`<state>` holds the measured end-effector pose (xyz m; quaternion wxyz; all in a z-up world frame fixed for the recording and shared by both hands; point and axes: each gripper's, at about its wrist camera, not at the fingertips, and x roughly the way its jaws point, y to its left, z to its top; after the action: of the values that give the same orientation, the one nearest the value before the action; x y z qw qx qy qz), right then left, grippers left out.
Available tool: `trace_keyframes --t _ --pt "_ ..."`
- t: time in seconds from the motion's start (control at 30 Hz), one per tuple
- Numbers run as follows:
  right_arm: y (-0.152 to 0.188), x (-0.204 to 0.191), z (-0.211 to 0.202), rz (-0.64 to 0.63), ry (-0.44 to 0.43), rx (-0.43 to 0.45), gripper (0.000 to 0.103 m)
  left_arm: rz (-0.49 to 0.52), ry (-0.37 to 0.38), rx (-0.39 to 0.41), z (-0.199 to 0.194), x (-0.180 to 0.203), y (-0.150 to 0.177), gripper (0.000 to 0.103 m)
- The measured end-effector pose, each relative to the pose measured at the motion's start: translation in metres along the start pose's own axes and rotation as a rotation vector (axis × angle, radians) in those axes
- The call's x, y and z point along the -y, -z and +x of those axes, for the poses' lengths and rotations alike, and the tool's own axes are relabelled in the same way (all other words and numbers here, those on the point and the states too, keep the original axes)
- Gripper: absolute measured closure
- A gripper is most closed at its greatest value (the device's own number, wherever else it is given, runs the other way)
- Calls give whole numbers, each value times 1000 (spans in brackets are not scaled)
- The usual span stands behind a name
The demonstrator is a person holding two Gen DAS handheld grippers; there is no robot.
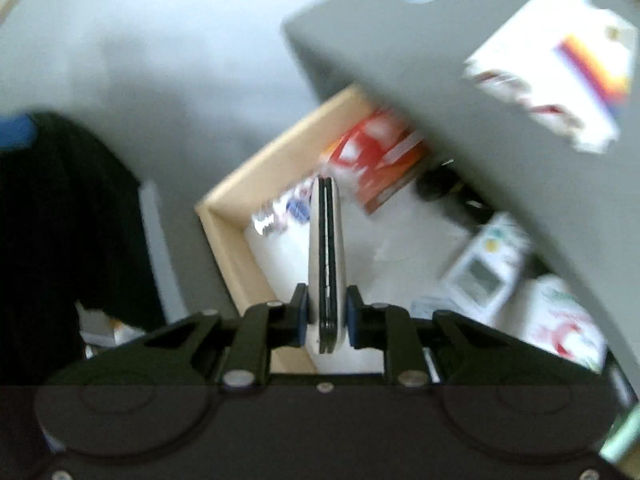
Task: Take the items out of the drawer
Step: 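Lift the beige case onto the nightstand top and open the right tool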
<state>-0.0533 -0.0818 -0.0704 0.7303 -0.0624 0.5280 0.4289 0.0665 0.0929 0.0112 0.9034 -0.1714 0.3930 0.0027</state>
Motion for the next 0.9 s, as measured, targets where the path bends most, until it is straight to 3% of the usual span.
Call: trace_keyframes --t 0.1,0.17,0.23,0.3,0.4,0.47,0.57,0.7,0.9 --pt "7 15 -55 168 -84 142 85 21 -19 7 0 1 1 0" --pt "14 34 -94 333 -138 294 85 27 -24 10 0 2 1 0" --pt "18 49 -109 428 -115 391 85 34 -19 3 1 4 2 0" --pt "20 77 -126 567 -13 499 85 53 -14 -7 3 8 4 0" --pt "17 110 -128 681 142 527 85 61 -11 -11 3 12 7 0" --pt "17 122 -119 709 184 523 85 75 -12 -16 4 14 8 0" --pt "16 115 -112 645 315 519 77 85 -13 -16 4 15 8 0" --pt "14 102 -110 538 478 517 49 79 -14 -15 4 14 8 0" --pt "9 90 -93 430 544 451 43 88 -2 -20 5 16 9 0"
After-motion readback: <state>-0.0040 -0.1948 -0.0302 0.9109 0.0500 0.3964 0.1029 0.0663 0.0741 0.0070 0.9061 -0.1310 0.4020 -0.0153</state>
